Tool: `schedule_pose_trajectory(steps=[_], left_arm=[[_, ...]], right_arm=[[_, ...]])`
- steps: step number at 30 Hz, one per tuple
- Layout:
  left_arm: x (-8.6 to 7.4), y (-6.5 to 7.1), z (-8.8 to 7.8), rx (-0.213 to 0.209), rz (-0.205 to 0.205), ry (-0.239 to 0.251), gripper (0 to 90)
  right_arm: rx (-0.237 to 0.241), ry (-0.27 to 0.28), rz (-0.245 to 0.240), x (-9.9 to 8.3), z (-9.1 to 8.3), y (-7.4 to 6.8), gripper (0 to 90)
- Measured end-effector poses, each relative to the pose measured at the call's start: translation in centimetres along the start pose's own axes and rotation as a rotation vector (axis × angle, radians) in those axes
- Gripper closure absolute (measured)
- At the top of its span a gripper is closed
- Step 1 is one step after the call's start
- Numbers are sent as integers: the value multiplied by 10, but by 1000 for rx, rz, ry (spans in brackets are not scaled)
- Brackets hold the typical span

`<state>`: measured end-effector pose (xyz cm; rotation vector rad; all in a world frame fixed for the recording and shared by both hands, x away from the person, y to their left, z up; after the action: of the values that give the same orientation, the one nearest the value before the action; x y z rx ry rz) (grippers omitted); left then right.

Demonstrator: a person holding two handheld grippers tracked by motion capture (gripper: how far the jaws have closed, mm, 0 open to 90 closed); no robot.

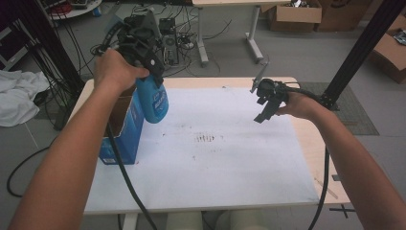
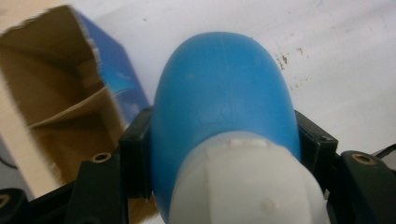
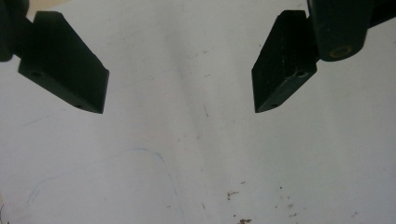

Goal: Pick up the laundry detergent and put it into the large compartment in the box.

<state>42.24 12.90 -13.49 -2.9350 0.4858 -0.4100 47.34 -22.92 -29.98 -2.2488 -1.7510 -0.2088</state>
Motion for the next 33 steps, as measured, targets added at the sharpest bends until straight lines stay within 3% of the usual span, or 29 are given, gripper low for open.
schedule_pose_trajectory(steps=[1, 6, 7, 12, 14, 15, 19, 28, 33], left_arm=[[-1, -3, -6, 4, -35, 10, 380], [-6, -19, -25, 22, -69, 4, 380], [-8, -26, -32, 34, -97, 1, 380], [-14, -39, -42, 68, -165, -18, 380], [-15, -42, -44, 75, -178, -20, 380], [-17, -47, -44, 87, -210, -22, 380], [-21, -55, -43, 104, -262, -29, 380], [-27, -66, -49, 112, -315, -25, 380], [-32, -76, -41, 147, -340, -31, 381]], right_arm=[[0, 2, -2, 1, 0, 0, 191], [1, -2, -11, 2, 1, -1, 191], [2, -1, -11, 3, 2, -1, 191], [-1, 10, -22, 5, 0, -4, 193], [-2, 13, -20, 5, -1, -4, 193], [-4, 12, -19, 4, -2, -4, 193], [-9, 15, -21, 3, -5, -5, 192], [-14, 23, -22, 2, -7, -5, 190], [-12, 22, -26, 4, -5, -5, 191]])
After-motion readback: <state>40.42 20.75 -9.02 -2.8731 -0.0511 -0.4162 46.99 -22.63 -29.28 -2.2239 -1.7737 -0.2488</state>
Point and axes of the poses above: each handheld gripper's, and its own axes: z roughly forward along the jaws, x roughly out of its top, y roughly to its right, the point moved 1 cm from there along z, roughly forward along the jaws, and after that the axes turned 12 degrees about x, right-handed, at the moved point
